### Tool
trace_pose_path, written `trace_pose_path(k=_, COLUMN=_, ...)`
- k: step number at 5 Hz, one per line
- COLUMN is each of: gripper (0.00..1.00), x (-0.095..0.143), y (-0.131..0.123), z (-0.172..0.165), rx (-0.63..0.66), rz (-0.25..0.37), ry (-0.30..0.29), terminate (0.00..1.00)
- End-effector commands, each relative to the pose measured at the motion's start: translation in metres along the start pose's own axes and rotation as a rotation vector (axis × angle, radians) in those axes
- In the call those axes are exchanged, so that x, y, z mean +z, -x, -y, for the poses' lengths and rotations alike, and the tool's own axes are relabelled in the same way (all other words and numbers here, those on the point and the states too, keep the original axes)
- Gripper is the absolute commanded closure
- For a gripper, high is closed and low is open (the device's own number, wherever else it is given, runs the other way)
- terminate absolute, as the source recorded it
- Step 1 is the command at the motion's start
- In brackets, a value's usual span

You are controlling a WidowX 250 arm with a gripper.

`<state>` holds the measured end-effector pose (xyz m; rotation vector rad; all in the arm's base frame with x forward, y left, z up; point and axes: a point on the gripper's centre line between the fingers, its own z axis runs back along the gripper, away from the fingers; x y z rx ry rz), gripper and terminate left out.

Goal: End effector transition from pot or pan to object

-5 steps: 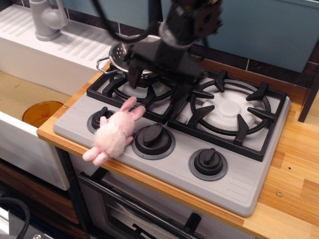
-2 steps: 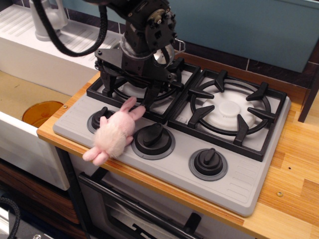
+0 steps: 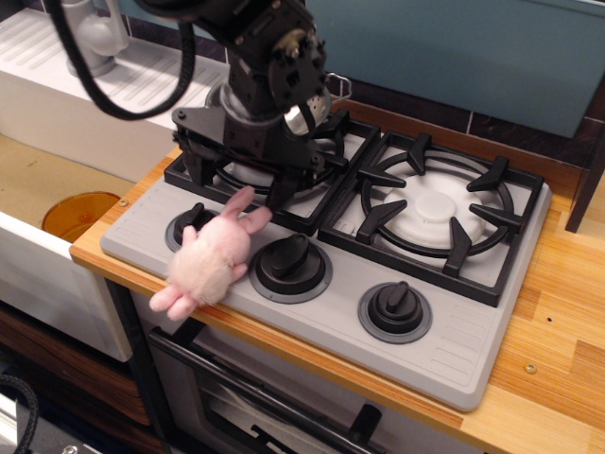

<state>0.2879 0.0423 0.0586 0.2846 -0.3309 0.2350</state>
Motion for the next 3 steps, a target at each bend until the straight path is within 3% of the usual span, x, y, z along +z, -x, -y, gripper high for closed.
trace_pose_path(k=1, gripper=0.0, x=0.019, y=0.0, z=-0.014, rx=0.021, rz=0.025, ry=-0.014, terminate=0.0)
trace_pose_path(k=2, gripper=0.0, x=0.016, y=0.001, z=-0.007, rx=0.056, rz=-0.003, ry=-0.002, terminate=0.0)
trace_pose_path(k=3, gripper=0.0, x=0.01, y=-0.001, z=0.004, rx=0.094, rz=-0.033, ry=0.013, terminate=1.0)
